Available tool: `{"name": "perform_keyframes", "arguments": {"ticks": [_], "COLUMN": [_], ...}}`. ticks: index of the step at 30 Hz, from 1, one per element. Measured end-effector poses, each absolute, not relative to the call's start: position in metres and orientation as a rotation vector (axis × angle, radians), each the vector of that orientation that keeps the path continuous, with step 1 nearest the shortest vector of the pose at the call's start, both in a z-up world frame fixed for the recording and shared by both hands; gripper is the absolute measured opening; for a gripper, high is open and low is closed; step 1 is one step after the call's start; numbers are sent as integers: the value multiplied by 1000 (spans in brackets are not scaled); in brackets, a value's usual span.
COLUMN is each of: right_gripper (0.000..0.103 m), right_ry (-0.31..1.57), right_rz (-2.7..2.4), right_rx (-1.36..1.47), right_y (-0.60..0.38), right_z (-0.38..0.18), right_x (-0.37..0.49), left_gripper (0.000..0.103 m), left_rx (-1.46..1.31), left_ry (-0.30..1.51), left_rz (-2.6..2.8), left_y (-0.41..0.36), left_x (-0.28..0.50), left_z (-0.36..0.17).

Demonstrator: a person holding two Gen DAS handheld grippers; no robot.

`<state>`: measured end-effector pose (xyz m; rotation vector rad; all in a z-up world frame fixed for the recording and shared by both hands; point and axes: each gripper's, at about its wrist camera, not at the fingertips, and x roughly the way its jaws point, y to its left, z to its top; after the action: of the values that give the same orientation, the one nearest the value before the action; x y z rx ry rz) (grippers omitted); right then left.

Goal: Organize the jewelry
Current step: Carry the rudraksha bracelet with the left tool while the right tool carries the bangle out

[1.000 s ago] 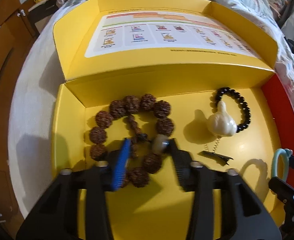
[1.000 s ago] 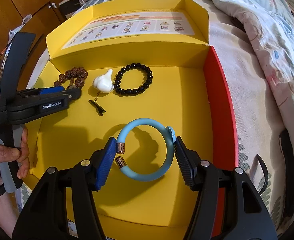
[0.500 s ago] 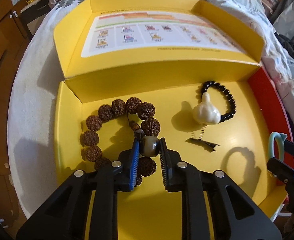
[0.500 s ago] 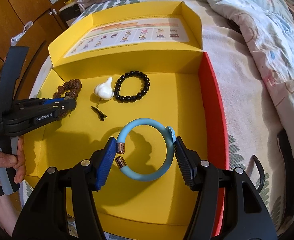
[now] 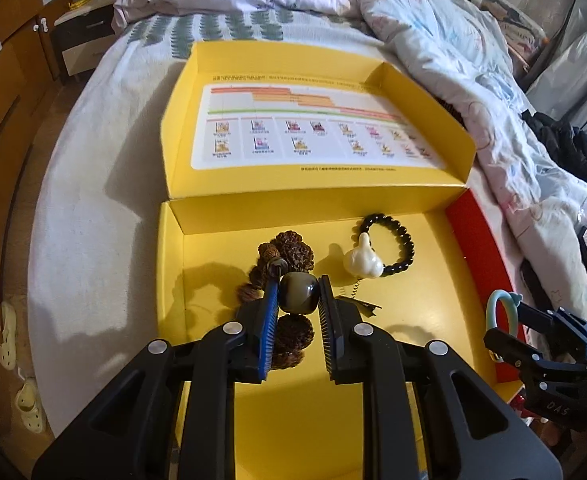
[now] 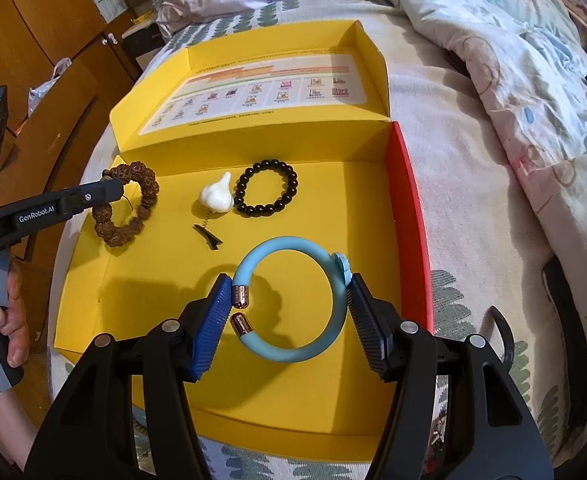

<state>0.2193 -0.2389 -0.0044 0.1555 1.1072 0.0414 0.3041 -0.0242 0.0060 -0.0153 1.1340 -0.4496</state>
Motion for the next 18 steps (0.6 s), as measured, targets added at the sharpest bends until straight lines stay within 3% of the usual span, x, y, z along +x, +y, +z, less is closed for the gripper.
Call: {"name": "perform_keyframes", "arguments": {"ticks": [18], "right_gripper": [60], "right_ry": [1039], "right_rz": [47], "right_rx": [134], "right_y": [-227], "right_z": [44], "right_x": [173], "left_gripper": [20], "left_rx": [42], "left_ry": [1049], "left_rz": [-391], "left_y": [-26], "left_x": [259], "left_z": [58]}}
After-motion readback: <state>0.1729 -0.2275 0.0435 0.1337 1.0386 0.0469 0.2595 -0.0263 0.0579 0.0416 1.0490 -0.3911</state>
